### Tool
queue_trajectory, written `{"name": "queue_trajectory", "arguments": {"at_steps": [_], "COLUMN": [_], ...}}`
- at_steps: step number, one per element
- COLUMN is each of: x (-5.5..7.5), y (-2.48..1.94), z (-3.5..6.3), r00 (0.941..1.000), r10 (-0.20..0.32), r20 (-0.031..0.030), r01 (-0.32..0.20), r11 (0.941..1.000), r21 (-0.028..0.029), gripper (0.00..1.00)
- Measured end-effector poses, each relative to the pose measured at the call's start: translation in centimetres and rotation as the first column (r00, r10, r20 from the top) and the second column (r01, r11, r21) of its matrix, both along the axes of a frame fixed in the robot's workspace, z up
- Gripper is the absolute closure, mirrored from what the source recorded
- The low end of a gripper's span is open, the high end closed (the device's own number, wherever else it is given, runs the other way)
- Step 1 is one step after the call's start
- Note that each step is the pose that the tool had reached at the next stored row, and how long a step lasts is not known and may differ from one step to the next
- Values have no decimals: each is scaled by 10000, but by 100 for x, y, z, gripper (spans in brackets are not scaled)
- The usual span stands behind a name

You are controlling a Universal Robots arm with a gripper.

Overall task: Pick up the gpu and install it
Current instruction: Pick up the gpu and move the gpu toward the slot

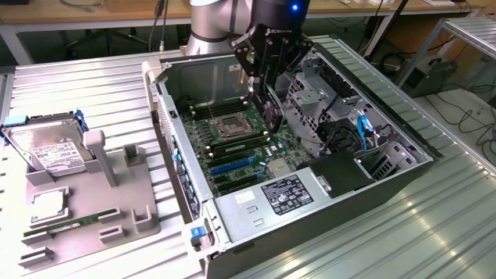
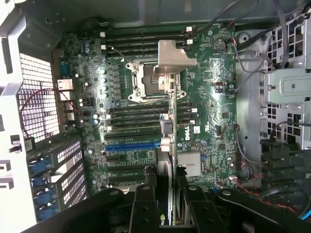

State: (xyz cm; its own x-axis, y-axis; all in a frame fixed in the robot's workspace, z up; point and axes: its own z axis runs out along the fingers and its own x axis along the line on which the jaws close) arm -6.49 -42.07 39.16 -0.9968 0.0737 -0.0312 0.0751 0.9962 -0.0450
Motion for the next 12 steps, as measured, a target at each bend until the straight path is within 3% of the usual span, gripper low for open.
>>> {"name": "queue_trajectory", "arguments": {"at_steps": [12], "x": [98], "y": [13], "z": [-82], "r00": [10000], "r10": [0], "r20": [-1], "r01": [0], "r11": [10000], "r21": [-52], "gripper": [74]}}
